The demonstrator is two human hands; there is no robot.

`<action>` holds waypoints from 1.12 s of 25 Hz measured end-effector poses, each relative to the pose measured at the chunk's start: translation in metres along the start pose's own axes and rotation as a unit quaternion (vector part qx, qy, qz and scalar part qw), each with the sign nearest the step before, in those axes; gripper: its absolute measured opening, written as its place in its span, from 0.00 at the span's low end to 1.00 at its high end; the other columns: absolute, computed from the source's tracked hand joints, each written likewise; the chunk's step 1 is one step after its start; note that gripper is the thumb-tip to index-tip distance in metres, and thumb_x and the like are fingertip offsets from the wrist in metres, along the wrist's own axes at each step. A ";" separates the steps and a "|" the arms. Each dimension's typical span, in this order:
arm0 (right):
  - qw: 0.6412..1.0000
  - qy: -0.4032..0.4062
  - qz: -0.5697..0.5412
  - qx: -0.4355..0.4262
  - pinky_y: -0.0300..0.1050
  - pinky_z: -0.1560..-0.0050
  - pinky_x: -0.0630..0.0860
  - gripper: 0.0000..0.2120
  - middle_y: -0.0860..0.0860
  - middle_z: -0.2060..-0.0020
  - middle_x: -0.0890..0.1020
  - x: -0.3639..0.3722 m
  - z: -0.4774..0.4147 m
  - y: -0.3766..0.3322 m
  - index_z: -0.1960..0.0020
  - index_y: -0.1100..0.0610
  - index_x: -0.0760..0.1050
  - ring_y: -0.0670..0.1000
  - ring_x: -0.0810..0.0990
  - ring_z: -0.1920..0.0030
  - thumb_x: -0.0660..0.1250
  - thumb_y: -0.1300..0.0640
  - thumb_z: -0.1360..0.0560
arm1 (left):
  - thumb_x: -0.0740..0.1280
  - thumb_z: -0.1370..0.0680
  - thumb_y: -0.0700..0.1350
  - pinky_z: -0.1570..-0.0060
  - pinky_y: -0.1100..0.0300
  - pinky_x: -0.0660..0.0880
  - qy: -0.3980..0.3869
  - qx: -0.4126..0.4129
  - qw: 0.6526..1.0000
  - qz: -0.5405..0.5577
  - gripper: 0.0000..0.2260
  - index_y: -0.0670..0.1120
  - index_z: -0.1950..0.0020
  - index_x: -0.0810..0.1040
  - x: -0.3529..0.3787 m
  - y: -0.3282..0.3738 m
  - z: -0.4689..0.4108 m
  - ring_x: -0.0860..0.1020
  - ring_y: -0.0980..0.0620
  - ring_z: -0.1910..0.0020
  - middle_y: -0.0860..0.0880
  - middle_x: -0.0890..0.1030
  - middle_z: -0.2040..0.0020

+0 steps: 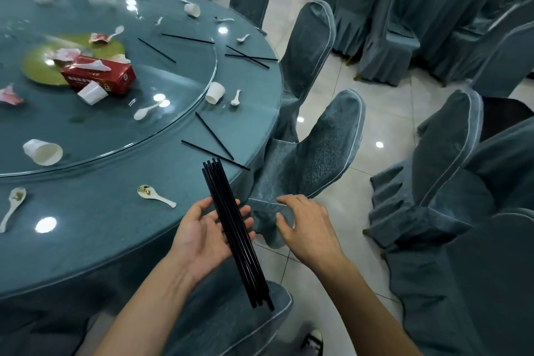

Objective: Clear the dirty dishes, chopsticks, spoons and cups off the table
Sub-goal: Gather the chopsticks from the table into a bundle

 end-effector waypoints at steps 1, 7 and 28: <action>1.000 -0.003 -0.001 -0.009 0.47 0.32 0.66 0.17 0.44 0.37 0.78 -0.002 -0.008 0.005 0.31 0.46 0.73 0.49 0.74 0.38 0.61 0.47 0.19 | 0.59 0.18 0.55 0.39 0.38 0.75 0.005 0.005 1.000 0.001 0.27 0.37 0.28 0.74 0.006 0.000 -0.004 0.79 0.38 0.41 0.37 0.82 0.39; 0.996 -0.041 -0.005 -0.078 0.48 0.32 0.65 0.17 0.45 0.36 0.78 -0.008 -0.054 0.034 0.31 0.46 0.73 0.49 0.74 0.37 0.62 0.47 0.19 | 0.59 0.18 0.56 0.42 0.38 0.76 0.054 0.049 0.997 0.038 0.26 0.38 0.29 0.75 0.029 -0.012 -0.019 0.80 0.37 0.42 0.37 0.82 0.39; 0.951 -0.142 0.019 -0.275 0.51 0.34 0.68 0.16 0.47 0.39 0.80 -0.033 -0.202 0.081 0.32 0.49 0.74 0.51 0.76 0.38 0.62 0.48 0.19 | 0.58 0.19 0.56 0.38 0.37 0.74 0.126 0.185 0.956 0.191 0.27 0.37 0.28 0.74 0.117 -0.022 -0.090 0.80 0.38 0.43 0.37 0.82 0.39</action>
Point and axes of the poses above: each hand's wrist, its own z-axis away from the middle knuckle, its own x-axis out of the palm, y = z × x, the point moved 6 cm from there along -z, towards the middle knuckle
